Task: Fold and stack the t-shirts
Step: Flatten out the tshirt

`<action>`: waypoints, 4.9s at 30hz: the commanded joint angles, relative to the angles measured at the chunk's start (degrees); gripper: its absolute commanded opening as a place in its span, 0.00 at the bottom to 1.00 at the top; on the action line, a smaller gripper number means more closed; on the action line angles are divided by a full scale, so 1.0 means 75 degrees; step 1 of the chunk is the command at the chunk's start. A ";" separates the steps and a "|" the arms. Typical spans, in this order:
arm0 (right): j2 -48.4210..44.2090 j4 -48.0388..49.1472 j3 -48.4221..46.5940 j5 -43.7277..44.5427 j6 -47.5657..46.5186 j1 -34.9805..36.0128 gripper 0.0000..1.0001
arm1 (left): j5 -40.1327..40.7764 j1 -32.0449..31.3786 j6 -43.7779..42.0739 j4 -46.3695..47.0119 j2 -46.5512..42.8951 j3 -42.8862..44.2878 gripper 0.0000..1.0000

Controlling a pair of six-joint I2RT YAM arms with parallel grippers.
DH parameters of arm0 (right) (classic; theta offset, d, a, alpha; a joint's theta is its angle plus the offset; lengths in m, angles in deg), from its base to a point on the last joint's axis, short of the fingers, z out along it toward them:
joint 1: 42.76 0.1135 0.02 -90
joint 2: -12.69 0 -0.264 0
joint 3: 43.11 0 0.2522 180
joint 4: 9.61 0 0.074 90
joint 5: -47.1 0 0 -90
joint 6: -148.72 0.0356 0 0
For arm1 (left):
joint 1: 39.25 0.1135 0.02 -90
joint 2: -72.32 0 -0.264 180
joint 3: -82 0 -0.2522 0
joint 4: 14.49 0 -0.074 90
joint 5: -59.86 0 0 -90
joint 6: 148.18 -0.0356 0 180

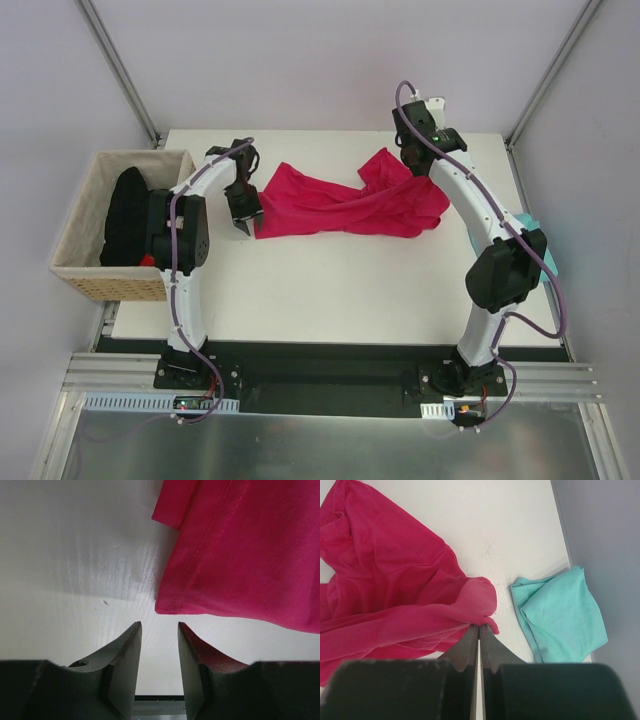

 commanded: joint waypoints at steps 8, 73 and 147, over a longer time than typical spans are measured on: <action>-0.0217 0.0036 -0.0227 0.0072 0.0080 -0.0038 0.01 | -0.0258 -0.0015 -0.0185 0.0013 0.0224 0.0179 0.36; -0.2244 0.0867 -0.0367 0.0856 -0.1208 -0.0167 0.01 | 0.1136 -0.0155 0.0132 -0.1474 -0.3010 0.2580 0.00; -0.0932 0.5871 -0.3660 -0.0175 -0.4197 -0.1456 0.01 | 0.1125 0.1907 -0.0478 0.1923 -0.2061 0.6178 0.00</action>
